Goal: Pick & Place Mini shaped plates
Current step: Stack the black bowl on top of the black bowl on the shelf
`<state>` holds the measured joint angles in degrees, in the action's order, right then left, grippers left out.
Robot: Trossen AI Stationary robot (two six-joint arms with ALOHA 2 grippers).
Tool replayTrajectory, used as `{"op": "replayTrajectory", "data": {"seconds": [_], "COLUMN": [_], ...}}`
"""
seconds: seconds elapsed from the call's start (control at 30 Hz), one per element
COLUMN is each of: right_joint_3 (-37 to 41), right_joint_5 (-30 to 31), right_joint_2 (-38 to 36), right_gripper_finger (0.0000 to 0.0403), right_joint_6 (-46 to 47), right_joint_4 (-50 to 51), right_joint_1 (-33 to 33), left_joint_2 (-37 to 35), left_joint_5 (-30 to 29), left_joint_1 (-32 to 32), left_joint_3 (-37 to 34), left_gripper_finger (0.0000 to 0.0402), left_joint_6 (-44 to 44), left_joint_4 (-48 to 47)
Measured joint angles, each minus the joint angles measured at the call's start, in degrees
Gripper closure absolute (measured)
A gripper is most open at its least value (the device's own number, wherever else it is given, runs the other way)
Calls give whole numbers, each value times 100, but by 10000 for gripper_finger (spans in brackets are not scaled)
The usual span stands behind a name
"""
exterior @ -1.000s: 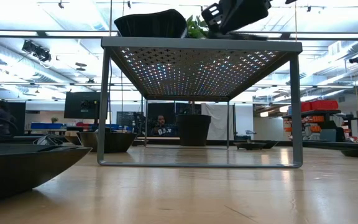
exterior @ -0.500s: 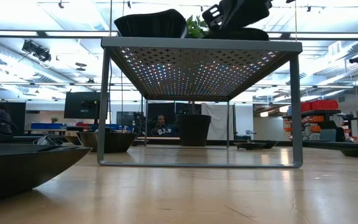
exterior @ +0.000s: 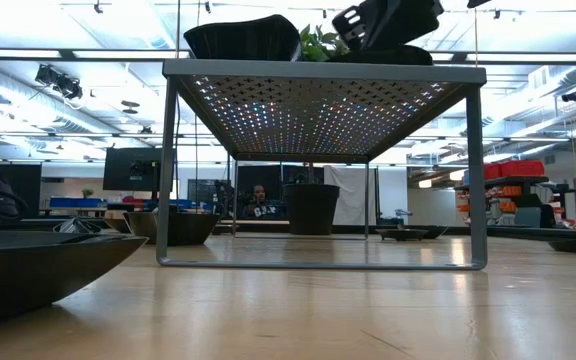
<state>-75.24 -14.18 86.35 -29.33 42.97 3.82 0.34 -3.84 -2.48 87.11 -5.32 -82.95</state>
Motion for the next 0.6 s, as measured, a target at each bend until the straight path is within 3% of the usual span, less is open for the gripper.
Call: {"op": "replayTrajectory", "data": {"seconds": [0.6], "right_joint_3": [285], "right_joint_5": [1547], "right_joint_2": [-1152], "right_gripper_finger": [254], "right_joint_6": [1442], "right_joint_4": [192], "right_joint_1": [242], "left_joint_2": [2], "left_joint_5": [0], "left_joint_1": [1], "left_joint_3": [0], "left_gripper_finger": [378], "left_joint_6": [4], "left_joint_4": [1]}}
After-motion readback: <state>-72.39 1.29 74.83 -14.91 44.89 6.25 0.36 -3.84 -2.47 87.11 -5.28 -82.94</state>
